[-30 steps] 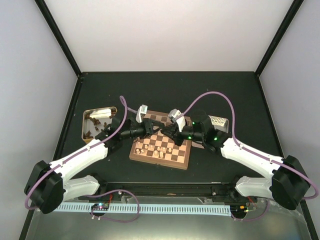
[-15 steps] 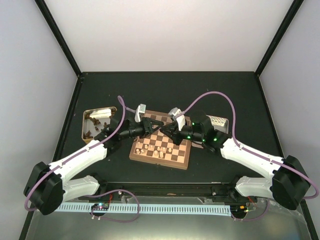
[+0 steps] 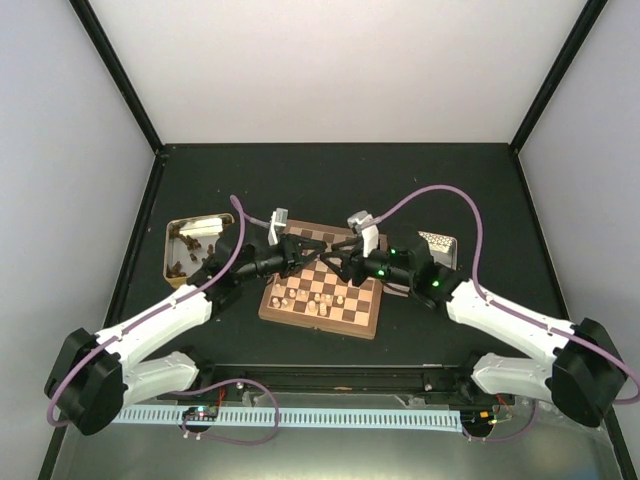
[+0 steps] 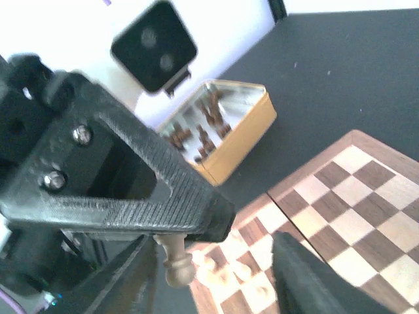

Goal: Set up the chess pieces on the board
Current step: Place the chess piece on the chessboard.

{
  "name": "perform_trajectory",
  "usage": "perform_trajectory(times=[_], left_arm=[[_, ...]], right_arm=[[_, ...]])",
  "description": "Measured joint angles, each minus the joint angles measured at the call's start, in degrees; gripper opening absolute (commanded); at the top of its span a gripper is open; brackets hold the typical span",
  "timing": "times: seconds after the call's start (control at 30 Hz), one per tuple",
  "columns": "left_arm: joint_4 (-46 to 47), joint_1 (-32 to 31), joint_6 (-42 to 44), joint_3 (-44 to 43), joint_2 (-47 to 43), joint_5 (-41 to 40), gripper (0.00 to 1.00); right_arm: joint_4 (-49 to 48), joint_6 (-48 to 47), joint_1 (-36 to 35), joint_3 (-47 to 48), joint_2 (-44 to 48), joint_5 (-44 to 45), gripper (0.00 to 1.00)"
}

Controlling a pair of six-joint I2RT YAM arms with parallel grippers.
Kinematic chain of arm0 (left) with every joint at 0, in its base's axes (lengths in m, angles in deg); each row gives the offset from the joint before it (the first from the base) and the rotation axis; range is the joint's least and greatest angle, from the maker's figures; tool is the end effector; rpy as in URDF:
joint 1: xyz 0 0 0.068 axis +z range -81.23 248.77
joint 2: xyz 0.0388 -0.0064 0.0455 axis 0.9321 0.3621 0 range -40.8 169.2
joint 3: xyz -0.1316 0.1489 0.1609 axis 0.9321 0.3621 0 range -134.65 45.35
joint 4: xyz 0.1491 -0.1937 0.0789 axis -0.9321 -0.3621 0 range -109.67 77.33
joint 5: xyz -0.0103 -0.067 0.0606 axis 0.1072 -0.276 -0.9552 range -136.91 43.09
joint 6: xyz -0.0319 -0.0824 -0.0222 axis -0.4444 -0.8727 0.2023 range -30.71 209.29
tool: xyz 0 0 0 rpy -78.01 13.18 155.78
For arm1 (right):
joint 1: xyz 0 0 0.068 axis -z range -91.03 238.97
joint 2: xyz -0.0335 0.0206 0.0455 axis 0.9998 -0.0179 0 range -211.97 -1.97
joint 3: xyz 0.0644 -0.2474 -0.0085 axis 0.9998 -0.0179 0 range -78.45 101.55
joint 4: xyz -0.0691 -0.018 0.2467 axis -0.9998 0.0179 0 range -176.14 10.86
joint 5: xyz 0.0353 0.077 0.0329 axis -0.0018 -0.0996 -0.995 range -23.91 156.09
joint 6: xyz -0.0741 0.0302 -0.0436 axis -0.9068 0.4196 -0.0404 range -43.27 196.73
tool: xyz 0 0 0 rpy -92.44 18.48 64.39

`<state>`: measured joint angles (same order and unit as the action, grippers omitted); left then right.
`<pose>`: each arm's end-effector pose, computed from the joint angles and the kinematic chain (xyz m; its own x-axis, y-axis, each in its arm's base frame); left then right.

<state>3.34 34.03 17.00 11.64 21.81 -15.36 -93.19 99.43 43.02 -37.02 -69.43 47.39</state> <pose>0.2106 -0.1979 0.2366 -0.9177 -0.3515 -0.1853 0.1006 0.2457 -0.9641 0.1972 0.2414 0.2404 -0.5527 -0.0457 -0.8322 -0.7353 0.4967 0.4610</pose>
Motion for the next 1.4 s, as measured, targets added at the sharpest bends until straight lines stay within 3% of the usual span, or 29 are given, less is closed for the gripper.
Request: perform_trajectory(times=[0.2, 0.43, 0.73, 1.03, 1.4], left_arm=[[2.95, -0.33, -6.08, 0.22, -1.18, 0.98, 0.08], [8.46, -0.37, -15.08, 0.68, -1.14, 1.16, 0.08], [12.26, -0.37, -22.23, 2.19, -1.11, 0.57, 0.08], [13.97, -0.37, -24.41, 2.49, -1.09, -0.68, 0.08], [14.75, -0.37, -25.14, 2.49, -0.68, -0.9, 0.08]], right_arm=[[-9.6, 12.33, 0.31, -4.96, 6.47, 1.31, 0.59], [-19.96, 24.48, 0.31, -6.82, 3.67, -1.42, 0.59], [-25.42, 32.35, 0.02, -8.5, 1.2, -2.99, 0.41], [-29.11, 37.79, -0.04, -9.75, 0.57, -4.04, 0.38], [-28.63, 41.31, -0.22, -10.29, 1.14, -4.39, 0.2]])
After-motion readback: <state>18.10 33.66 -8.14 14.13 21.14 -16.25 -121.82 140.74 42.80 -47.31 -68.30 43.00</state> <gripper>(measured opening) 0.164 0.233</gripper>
